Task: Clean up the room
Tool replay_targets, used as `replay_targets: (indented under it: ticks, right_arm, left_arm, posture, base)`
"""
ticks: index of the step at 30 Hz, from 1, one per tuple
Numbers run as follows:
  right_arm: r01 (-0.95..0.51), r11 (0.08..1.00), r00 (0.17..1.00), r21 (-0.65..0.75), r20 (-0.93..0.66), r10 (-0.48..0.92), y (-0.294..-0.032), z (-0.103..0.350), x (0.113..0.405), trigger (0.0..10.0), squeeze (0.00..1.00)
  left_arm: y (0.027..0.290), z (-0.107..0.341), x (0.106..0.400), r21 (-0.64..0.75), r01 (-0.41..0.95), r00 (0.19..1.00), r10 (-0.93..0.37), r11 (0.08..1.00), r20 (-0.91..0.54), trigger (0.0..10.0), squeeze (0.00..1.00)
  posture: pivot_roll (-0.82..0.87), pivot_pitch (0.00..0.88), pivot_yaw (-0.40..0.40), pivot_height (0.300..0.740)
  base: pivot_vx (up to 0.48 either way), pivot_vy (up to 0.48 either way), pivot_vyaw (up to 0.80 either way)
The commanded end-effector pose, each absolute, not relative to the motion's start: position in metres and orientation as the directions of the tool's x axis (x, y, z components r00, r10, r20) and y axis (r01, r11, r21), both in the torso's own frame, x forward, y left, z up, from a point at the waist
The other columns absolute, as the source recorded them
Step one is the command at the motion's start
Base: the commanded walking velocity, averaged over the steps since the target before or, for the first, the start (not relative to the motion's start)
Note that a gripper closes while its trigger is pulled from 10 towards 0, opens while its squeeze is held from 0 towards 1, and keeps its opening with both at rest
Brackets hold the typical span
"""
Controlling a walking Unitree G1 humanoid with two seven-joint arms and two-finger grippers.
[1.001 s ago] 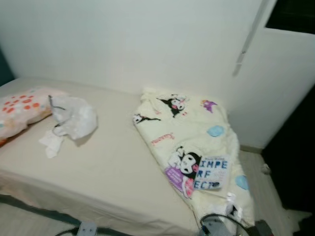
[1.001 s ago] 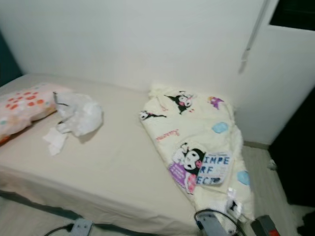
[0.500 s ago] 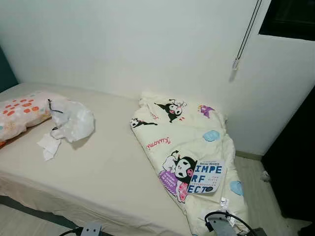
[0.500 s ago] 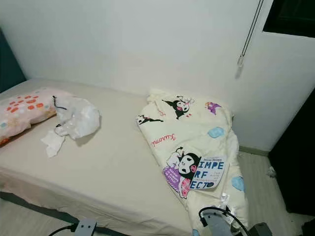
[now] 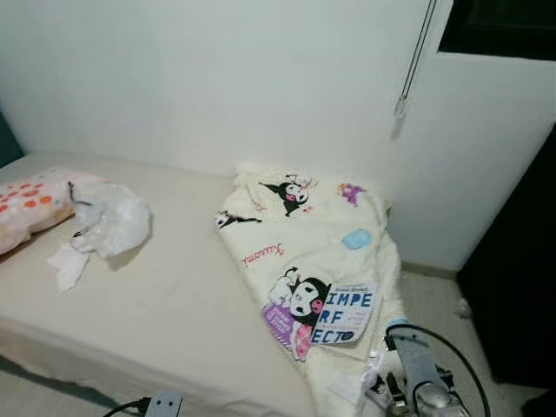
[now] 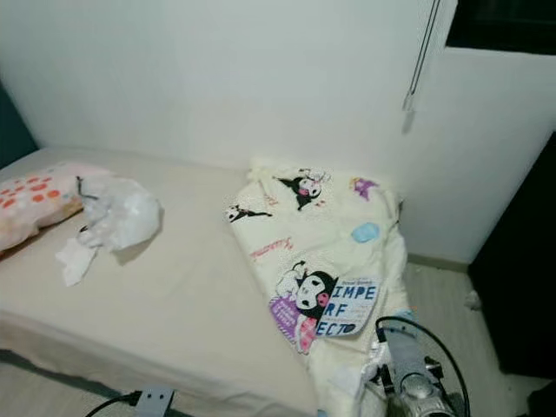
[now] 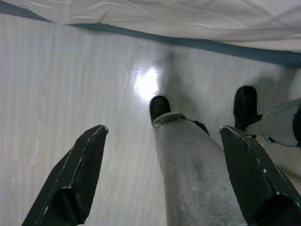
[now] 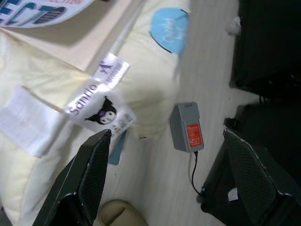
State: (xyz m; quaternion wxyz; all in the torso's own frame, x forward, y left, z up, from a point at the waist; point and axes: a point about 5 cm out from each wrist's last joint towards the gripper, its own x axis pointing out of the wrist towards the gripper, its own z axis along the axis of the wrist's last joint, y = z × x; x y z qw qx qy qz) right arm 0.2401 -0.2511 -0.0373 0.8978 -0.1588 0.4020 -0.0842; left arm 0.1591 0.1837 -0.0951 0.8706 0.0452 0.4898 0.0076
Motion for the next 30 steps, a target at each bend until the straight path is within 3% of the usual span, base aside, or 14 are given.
replay_targets:
  ticks: [1,11,30]
  right_arm:
    - [0.061,0.951,0.690,-0.304,-0.675,-0.260,-0.246,-0.031,0.251,10.0,0.00]
    - [0.124,0.987,0.853,-0.102,-0.497,-0.158,-0.231,0.017,0.306,10.0,0.00]
    - [0.251,0.964,0.902,0.093,-0.383,-0.198,-0.256,0.047,0.322,10.0,0.00]
  left_arm:
    - [0.186,-0.097,0.155,0.092,0.029,0.504,0.065,0.995,-0.861,10.0,0.00]
    - [0.198,-0.096,0.153,0.119,0.040,0.502,0.084,0.992,-0.861,10.0,0.00]
    - [0.205,-0.093,0.157,0.124,-0.021,0.531,0.116,0.992,-0.839,10.0,0.00]
  posture:
    - [-0.04,0.000,-0.066,0.735]
    - [-0.04,0.000,-0.039,0.680]
    - [-0.04,0.000,-0.038,0.605]
  base:
    - [0.000,0.000,0.00]
    - [0.000,0.000,0.00]
    - [0.000,0.000,0.00]
